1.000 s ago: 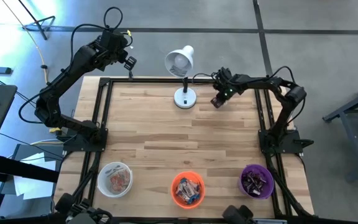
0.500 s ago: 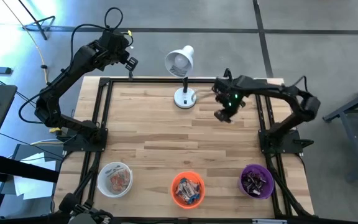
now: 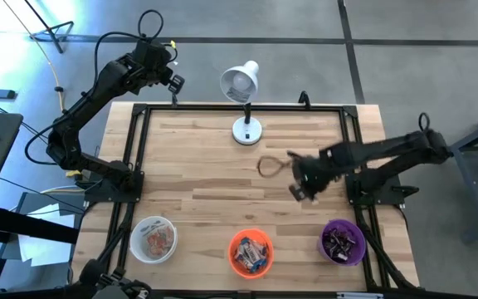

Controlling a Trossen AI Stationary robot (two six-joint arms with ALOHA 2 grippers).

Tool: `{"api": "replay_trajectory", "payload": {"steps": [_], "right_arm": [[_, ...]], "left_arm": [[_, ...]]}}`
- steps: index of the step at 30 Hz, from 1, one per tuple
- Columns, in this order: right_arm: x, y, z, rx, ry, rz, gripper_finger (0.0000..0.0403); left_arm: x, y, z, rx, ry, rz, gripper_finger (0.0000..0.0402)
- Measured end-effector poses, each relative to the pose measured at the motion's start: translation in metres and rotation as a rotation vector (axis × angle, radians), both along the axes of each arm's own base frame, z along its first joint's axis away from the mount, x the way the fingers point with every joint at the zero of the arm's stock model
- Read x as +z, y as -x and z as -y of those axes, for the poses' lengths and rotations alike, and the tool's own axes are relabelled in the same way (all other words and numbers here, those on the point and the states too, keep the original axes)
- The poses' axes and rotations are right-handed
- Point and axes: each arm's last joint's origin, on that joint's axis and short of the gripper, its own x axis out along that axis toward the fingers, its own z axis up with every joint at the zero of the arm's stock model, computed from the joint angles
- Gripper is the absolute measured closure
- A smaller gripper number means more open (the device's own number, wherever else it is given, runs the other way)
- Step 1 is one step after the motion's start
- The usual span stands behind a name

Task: Organize candy in baskets
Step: Put the brown chocolate bar into the purple bucket

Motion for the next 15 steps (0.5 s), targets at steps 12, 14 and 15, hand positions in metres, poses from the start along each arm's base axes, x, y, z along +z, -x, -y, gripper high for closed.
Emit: {"api": "replay_trajectory", "payload": {"steps": [12, 14, 15], "right_arm": [[0.002, 0.042, -0.114, -0.078, -0.159, -0.075, 0.0402], [0.002, 0.052, -0.125, -0.089, -0.170, -0.098, 0.0402], [0.002, 0.056, -0.131, -0.093, -0.174, -0.109, 0.0402]], "left_arm": [[-0.001, -0.002, 0.001, 0.018, 0.063, 0.139, 0.0337], [-0.001, -0.003, 0.002, 0.012, 0.079, 0.157, 0.0337], [-0.002, -0.003, 0.003, 0.014, 0.087, 0.163, 0.0337]]}}
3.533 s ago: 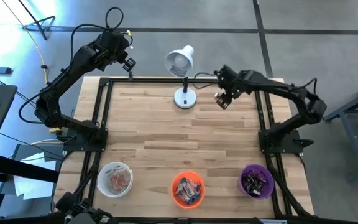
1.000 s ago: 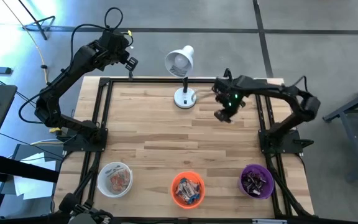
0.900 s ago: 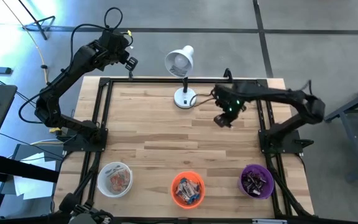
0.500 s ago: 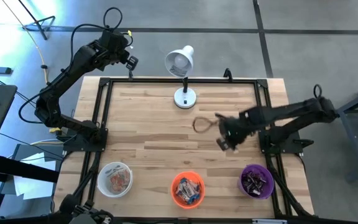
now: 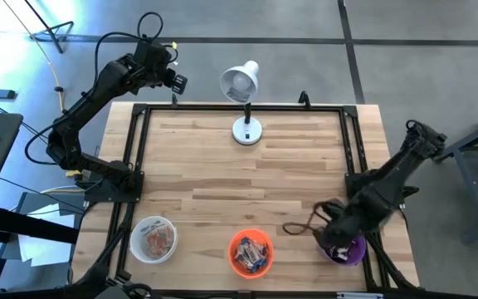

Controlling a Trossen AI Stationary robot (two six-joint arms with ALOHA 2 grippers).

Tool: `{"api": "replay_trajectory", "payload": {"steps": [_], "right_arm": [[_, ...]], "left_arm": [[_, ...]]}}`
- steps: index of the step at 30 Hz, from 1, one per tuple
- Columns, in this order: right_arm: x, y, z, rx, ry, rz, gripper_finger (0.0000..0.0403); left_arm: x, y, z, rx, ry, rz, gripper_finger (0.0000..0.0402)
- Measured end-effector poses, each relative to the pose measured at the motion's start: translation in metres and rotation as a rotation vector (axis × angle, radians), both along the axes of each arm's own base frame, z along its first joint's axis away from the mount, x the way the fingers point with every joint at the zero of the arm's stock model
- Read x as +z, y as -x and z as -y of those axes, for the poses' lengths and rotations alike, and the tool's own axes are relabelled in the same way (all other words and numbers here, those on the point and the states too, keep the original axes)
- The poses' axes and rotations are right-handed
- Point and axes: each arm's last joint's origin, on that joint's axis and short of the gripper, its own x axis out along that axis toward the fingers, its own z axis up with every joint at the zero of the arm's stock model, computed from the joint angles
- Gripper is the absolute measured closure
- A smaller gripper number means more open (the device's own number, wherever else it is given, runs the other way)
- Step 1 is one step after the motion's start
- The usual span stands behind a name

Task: Organize candy in baskets
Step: Put the brown chocolate bar into the purple bucket, then return to Home Position

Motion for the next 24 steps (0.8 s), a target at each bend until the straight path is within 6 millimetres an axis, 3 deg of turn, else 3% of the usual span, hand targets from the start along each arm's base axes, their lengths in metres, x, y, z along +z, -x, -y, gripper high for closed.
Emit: {"api": "replay_trajectory", "payload": {"steps": [5, 9, 18, 24], "right_arm": [[-0.001, 0.020, -0.016, -0.004, -0.001, -0.052, 0.0401], [-0.001, 0.027, -0.018, 0.024, 0.033, -0.056, 0.0378], [-0.001, 0.027, -0.019, 0.085, 0.032, -0.035, 0.0268], [0.003, 0.024, -0.016, 0.041, 0.047, -0.023, 0.0250]], "left_arm": [[-0.002, -0.004, 0.006, -0.016, 0.035, -0.004, 0.0337], [-0.004, -0.008, 0.011, -0.037, 0.048, -0.016, 0.0337], [-0.006, -0.011, 0.018, -0.080, 0.076, -0.059, 0.0337], [-0.010, -0.008, 0.022, -0.090, 0.125, -0.101, 0.0337]]}}
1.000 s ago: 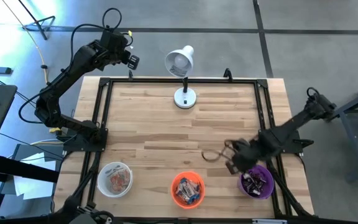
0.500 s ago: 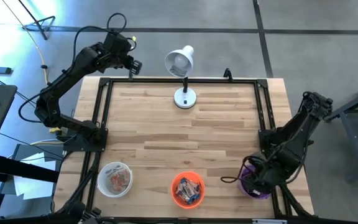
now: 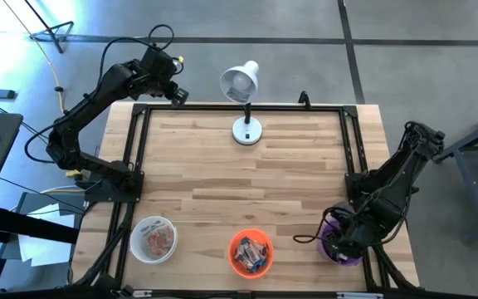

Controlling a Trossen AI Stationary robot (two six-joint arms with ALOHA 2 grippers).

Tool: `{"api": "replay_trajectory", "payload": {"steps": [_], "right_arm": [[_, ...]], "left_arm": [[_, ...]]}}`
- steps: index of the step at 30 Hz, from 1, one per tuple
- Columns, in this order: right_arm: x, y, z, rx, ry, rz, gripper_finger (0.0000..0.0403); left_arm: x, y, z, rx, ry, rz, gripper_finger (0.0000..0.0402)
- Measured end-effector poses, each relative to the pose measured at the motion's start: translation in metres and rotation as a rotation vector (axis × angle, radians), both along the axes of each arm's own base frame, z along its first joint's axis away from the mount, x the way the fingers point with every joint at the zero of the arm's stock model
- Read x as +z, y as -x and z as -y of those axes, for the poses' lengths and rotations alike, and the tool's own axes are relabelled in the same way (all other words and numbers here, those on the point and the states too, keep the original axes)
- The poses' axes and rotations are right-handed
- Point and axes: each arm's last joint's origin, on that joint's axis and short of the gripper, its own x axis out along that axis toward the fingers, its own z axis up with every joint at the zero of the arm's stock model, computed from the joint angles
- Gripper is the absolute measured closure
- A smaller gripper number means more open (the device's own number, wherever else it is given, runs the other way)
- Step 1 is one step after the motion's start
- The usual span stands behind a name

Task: Organize candy in baskets
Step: Return to Home Position

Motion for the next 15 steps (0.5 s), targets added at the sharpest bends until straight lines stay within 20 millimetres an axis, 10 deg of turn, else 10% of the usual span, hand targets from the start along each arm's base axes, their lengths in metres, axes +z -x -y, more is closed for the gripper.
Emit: {"api": "replay_trajectory", "payload": {"steps": [15], "right_arm": [[0.065, -0.026, 0.028, 0.250, 0.548, 0.553, 0.0249]], "left_arm": [[0.016, 0.046, 0.052, -0.183, 0.104, -0.139, 0.0337]]}}
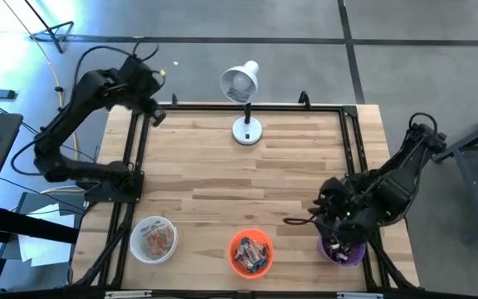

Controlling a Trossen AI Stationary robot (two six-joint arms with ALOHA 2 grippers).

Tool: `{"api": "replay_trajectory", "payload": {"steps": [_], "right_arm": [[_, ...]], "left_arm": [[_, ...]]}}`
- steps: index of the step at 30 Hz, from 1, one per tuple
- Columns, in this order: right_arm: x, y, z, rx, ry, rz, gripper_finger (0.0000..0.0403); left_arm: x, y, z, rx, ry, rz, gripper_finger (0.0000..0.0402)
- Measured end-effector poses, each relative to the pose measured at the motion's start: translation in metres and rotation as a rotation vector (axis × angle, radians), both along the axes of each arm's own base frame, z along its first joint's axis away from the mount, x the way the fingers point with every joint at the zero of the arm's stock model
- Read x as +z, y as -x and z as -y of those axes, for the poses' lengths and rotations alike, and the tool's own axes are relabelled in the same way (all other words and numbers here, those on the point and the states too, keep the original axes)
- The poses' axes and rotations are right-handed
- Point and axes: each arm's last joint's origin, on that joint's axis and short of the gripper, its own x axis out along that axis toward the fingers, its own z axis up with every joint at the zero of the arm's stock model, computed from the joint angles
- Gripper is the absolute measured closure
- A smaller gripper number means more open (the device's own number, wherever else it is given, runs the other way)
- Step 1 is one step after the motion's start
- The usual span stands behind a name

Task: Organize candy in baskets
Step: Return to Home Position

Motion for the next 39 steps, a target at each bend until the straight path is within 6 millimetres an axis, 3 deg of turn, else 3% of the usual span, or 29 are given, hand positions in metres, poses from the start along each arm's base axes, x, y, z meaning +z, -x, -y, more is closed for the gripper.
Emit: {"api": "replay_trajectory", "payload": {"steps": [6, 14, 17, 21, 25, 32, 36, 39], "right_arm": [[0.008, -0.004, 0.004, 0.048, 0.005, -0.009, 0.0249], [0.010, -0.007, -0.004, 0.108, -0.136, -0.026, 0.0249], [0.009, -0.007, -0.002, 0.220, -0.050, -0.054, 0.0249], [0.007, -0.004, 0.004, 0.278, 0.106, -0.080, 0.0249], [0.006, -0.004, 0.005, 0.231, 0.074, -0.090, 0.0249], [0.010, -0.009, 0.007, 0.168, 0.164, 0.026, 0.0249], [0.012, -0.010, 0.007, 0.168, 0.223, 0.064, 0.0249], [0.013, -0.011, 0.007, 0.145, 0.228, 0.083, 0.0249]], "left_arm": [[0.011, 0.039, 0.048, 0.061, 0.098, 0.042, 0.0337], [0.025, 0.066, 0.099, 0.183, 0.444, 0.526, 0.0337], [0.027, 0.074, 0.111, 0.176, 0.535, 0.606, 0.0337], [0.030, 0.084, 0.114, 0.303, 0.403, 0.660, 0.0337], [0.035, 0.086, 0.107, 0.482, 0.204, 0.714, 0.0337], [0.042, 0.080, 0.102, 0.361, 0.113, 0.730, 0.0337], [0.041, 0.078, 0.099, 0.192, -0.041, 0.576, 0.0337], [0.041, 0.080, 0.097, 0.172, -0.130, 0.498, 0.0337]]}}
